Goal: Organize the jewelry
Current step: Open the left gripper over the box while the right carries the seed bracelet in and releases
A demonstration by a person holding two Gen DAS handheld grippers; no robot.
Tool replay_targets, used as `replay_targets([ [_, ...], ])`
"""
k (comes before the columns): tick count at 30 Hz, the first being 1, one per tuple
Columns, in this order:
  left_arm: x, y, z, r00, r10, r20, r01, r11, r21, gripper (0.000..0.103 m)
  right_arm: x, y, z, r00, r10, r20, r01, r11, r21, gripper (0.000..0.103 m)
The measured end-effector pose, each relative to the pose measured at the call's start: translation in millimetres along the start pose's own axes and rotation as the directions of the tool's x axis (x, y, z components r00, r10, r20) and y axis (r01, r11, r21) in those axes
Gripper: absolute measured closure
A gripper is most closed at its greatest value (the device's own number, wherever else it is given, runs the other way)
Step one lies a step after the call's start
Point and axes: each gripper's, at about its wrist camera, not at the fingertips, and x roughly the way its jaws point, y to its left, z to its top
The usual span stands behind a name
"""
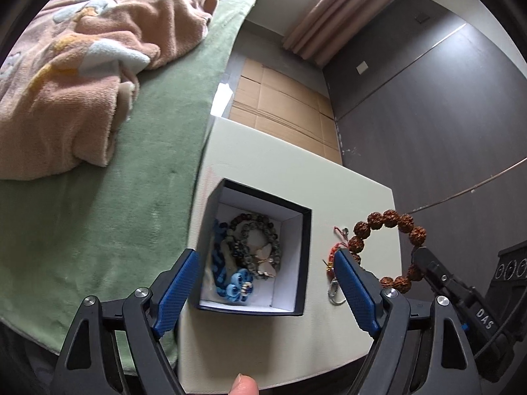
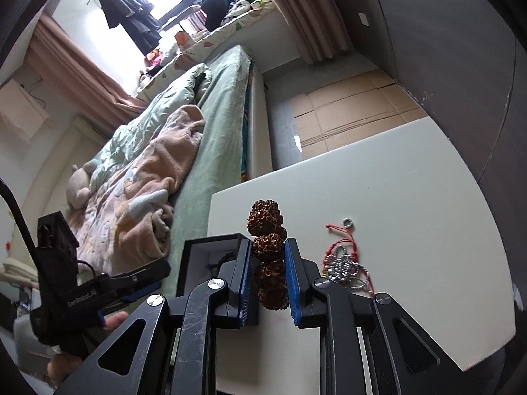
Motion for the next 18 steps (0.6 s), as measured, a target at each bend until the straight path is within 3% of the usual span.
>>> replay_targets([
  [3, -7, 10, -2, 1.000, -0.019, 0.015, 0.019, 1.000, -0.013, 0.001, 3, 14, 1, 0.999, 0.031, -0.012, -0.031, 0.999, -0.020, 0.082],
  [10, -32, 35, -6, 0.992, -0.025, 0.122, 0.031, 0.998, -0.047, 0.000, 15, 49, 1, 0.997, 0.070, -0.036, -0.073, 0.995, -0.069, 0.082],
  [18, -57, 57, -16, 0.980, 0.008, 0.200, 0.008, 0.997, -0.078, 0.000, 34, 66, -10, 0.999, 0.017, -0.043, -0.022, 0.992, -0.123, 0.082],
])
